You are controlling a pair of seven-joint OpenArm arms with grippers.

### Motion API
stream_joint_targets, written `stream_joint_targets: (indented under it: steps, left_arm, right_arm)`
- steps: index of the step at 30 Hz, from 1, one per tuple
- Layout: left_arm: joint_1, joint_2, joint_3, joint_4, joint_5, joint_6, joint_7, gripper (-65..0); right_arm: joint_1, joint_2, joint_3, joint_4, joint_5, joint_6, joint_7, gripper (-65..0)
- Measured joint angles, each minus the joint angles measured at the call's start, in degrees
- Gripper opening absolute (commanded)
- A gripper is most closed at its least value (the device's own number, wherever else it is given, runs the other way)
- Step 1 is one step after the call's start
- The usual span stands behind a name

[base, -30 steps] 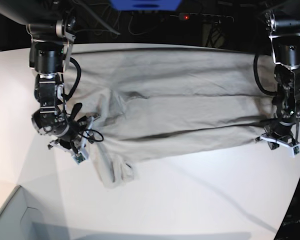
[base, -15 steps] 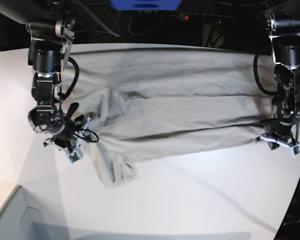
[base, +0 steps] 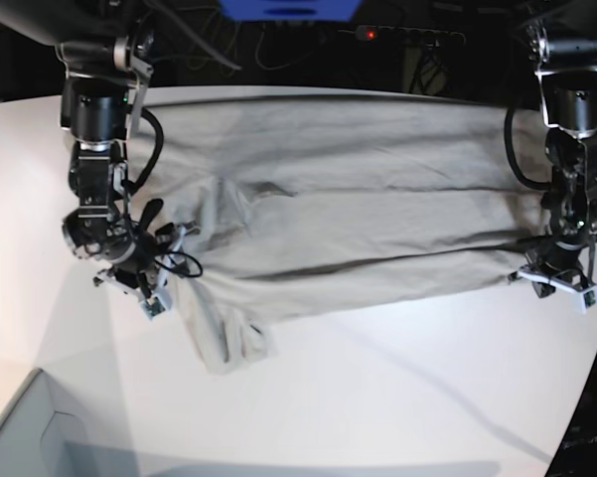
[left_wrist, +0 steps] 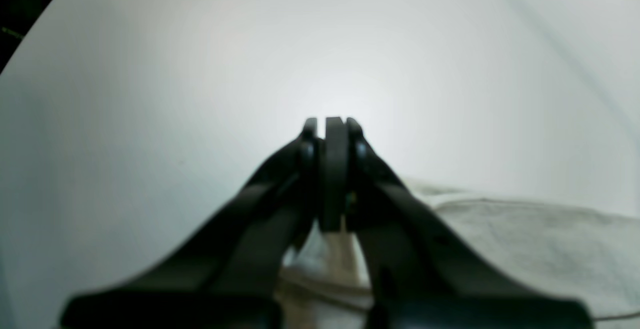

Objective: Layout the t-shirt on the table in an organized manner, then fold the t-shirt properly

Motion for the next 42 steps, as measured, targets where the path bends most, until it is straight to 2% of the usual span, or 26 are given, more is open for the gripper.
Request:
stream_joint_targets:
  steps: [3, 6, 8, 10, 17, 24, 26, 36, 42]
  left_arm:
    - [0.0, 0.0, -0.02, 0.0, 0.02, 0.0, 0.0, -64.8]
    - [0.0, 0.0, -0.02, 0.0, 0.02, 0.0, -0.04, -64.8]
    - [0.0, 0.0, -0.02, 0.0, 0.02, 0.0, -0.04, -64.8]
    - [0.0, 0.0, -0.02, 0.0, 0.02, 0.0, -0.02, -64.8]
    - [-0.11, -0.02, -0.02, 0.0, 0.02, 0.0, -0.04, -64.8]
    - [-0.13, 0.0, -0.02, 0.0, 0.02, 0.0, -0.02, -64.8]
    - [-0.15, -0.02, -0.02, 0.0, 0.02, 0.0, -0.04, -64.8]
    - [-0.13, -0.02, -0.02, 0.0, 0.02, 0.0, -0.02, -64.8]
    - [-0.13, -0.02, -0.02, 0.02, 0.02, 0.0, -0.04, -64.8]
  right_arm:
    - [1.77, 0.33, 0.02, -4.61, -0.07, -0.02, 0.83, -43.4]
    - [2.4, 1.01, 0.09, -5.51, 0.0, -0.02, 0.96, -51.0]
    - [2.25, 1.09, 0.13, -5.46, 0.37, -0.04, 0.85, -53.9]
    - [2.27, 1.09, 0.13, -5.33, 0.37, -0.02, 0.76, -52.6]
    - [1.33, 0.85, 0.07, 0.52, -0.26, 0.0, -0.46, -40.9]
    - [0.98, 0.94, 0.04, 0.39, -0.28, 0.0, -0.5, -40.2]
    - [0.98, 0.92, 0.04, 0.39, -0.31, 0.02, -0.48, -42.6]
    - [1.01, 0.9, 0.0, 0.24, -0.31, 0.02, -0.55, -65.0]
    - [1.4, 0.9, 0.0, 1.68, -0.57, 0.04, -1.14, -65.0]
